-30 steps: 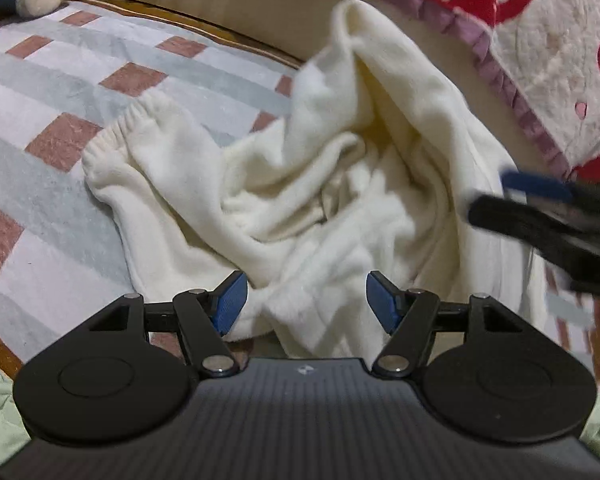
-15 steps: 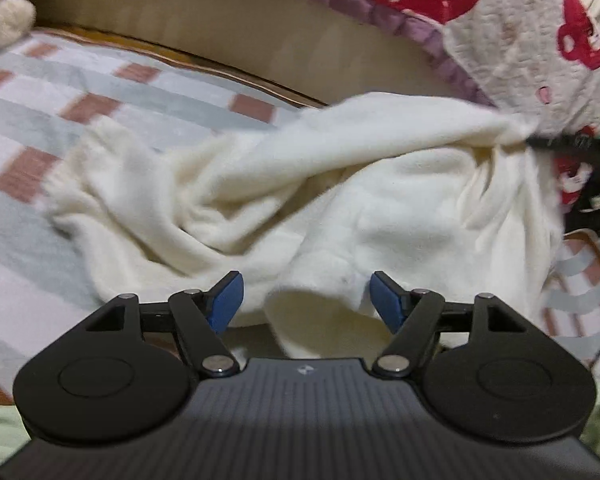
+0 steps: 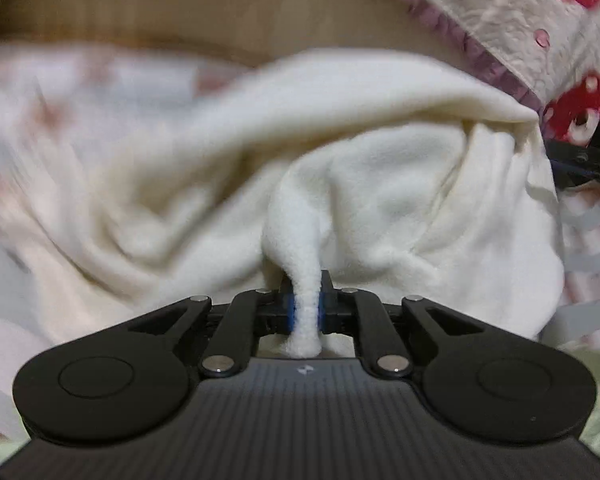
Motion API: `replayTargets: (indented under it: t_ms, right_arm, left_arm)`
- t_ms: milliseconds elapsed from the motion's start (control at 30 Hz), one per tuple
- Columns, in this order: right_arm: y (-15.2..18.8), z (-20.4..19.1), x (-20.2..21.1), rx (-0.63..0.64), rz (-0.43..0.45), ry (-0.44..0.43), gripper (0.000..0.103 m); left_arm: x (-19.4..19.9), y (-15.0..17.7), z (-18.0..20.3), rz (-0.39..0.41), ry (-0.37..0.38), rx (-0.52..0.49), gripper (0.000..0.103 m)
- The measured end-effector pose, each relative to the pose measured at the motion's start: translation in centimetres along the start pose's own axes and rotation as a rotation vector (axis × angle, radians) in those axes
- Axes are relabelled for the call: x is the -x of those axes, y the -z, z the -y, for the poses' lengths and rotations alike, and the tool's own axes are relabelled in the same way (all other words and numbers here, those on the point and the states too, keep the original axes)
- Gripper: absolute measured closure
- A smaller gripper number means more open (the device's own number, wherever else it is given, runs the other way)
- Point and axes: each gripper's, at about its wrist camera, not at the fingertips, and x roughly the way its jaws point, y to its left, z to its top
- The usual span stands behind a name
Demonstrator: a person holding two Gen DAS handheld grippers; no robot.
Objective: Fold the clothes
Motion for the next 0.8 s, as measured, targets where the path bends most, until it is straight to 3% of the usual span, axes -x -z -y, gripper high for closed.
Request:
replayTargets:
  t_ms: [67,233,367,433,567,667,800]
  right_arm:
    - [1.3,-0.1,1.6,0.014,-0.035,-0.020,0.036]
    - [5.7,-0.6,4.1,0.039,-0.188,-0.044,0.036]
    - [9.5,-2.5,4.1,0.131,-0.236,-0.019,0.034]
    - [10.4,-3.6,3.7,0.162,-0.247,-0.038,0.034]
    - [10.7,-5.4,3.3,0.154,-0.228,-0.129,0.028]
    - [11.0,-7.9,3.1,0.212,-0.254,-0.264,0.028]
    - [11.6,-11.3,0.9,0.230,-0.264,-0.329,0.026]
  left_arm:
    - [3.0,-0.5,1.1,0.114,-0.055,-0.073,0.094]
    - [8.3,-2.7,1.7,0.338,-0.179,-0.121,0.094]
    - [12.2,-3.8,3.0,0.508,-0.306,-0.203,0.094]
    - [14.4,-4.4,3.7,0.572,-0.315,-0.209,0.094]
    - [17.7,-5.6,4.1,0.640,-0.317,-0.195,0.094]
    - [19.1,-6.2,3.6,0.668,-0.320,-0.151,0.094]
    - [20.8,-7.0,3.0,0.685,-0.276,-0.079,0.094]
